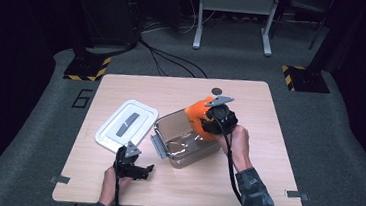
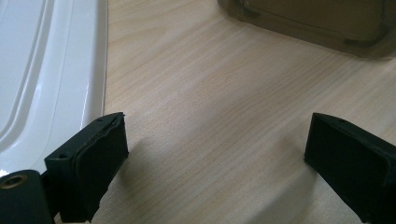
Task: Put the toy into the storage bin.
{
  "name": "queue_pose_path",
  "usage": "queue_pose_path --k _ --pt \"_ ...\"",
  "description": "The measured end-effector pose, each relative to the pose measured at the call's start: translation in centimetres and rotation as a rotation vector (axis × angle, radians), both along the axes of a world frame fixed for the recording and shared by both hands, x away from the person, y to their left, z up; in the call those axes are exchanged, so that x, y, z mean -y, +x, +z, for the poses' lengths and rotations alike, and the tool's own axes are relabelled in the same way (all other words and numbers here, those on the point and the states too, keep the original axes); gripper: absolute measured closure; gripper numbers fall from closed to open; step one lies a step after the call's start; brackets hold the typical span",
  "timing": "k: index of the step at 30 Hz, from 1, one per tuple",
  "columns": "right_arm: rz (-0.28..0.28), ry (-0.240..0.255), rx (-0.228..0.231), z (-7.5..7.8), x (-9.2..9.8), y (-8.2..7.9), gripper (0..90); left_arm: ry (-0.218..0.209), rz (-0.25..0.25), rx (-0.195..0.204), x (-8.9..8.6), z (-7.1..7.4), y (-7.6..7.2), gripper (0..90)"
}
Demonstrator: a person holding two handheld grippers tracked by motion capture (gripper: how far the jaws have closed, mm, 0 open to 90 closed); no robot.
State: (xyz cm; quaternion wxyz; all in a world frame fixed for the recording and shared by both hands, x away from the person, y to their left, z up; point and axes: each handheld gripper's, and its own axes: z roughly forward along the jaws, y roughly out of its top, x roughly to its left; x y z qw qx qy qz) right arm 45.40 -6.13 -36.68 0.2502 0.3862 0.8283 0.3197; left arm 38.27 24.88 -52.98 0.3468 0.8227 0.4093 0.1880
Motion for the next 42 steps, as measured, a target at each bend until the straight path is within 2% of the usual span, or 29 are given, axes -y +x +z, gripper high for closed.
queue_pose_path --k 4,5,6,7,10,13,18,19,20,26,29,39,42 --pt "-0.005 -0.003 -0.016 -0.3 -0.3 0.2 49.5 -0.004 0.004 0.001 0.0 0.0 0.0 5.6" --pt "0.011 -0.011 -0.006 -0.4 -0.2 0.4 49.3 -0.003 0.003 0.000 0.0 0.0 0.0 5.7" --pt "0.000 -0.011 -0.023 -0.4 -0.3 0.4 49.1 -0.004 0.003 0.001 0.0 0.0 0.0 5.7" --pt "0.009 -0.012 -0.015 -0.6 -0.3 0.6 48.9 -0.004 0.004 0.001 0.0 0.0 0.0 5.7" --pt "-0.002 -0.015 -0.043 -0.9 -0.5 0.7 48.6 -0.004 0.004 0.001 0.0 0.0 0.0 5.7" --pt "0.009 -0.014 -0.035 -1.2 -0.6 1.0 48.2 -0.004 0.003 0.001 0.0 0.0 0.0 5.7" --pt "0.010 -0.009 -0.059 -1.5 -0.6 1.4 47.8 -0.002 0.004 -0.001 0.0 0.0 0.0 5.7" --pt "0.000 -0.010 -0.080 -1.6 -0.6 1.4 47.7 -0.004 0.004 0.002 0.0 0.0 0.0 5.7" --pt "0.009 -0.005 -0.072 -1.7 -0.6 1.5 47.7 -0.003 0.003 0.002 0.0 0.0 0.0 5.7" --pt "0.000 -0.005 -0.113 -2.1 -0.6 1.8 47.4 -0.002 0.003 0.002 0.0 0.0 0.0 5.7" --pt "0.010 -0.004 -0.117 -2.4 -0.5 2.1 47.3 -0.006 0.005 0.002 0.1 0.0 0.0 5.7" --pt "0.017 -0.009 -0.174 -3.1 -0.6 2.8 45.6 -0.006 0.005 0.002 0.1 0.0 0.0 5.7" --pt "0.019 -0.009 -0.210 -3.3 -0.6 3.1 44.6 -0.006 0.005 0.003 0.1 0.0 0.0 5.8"
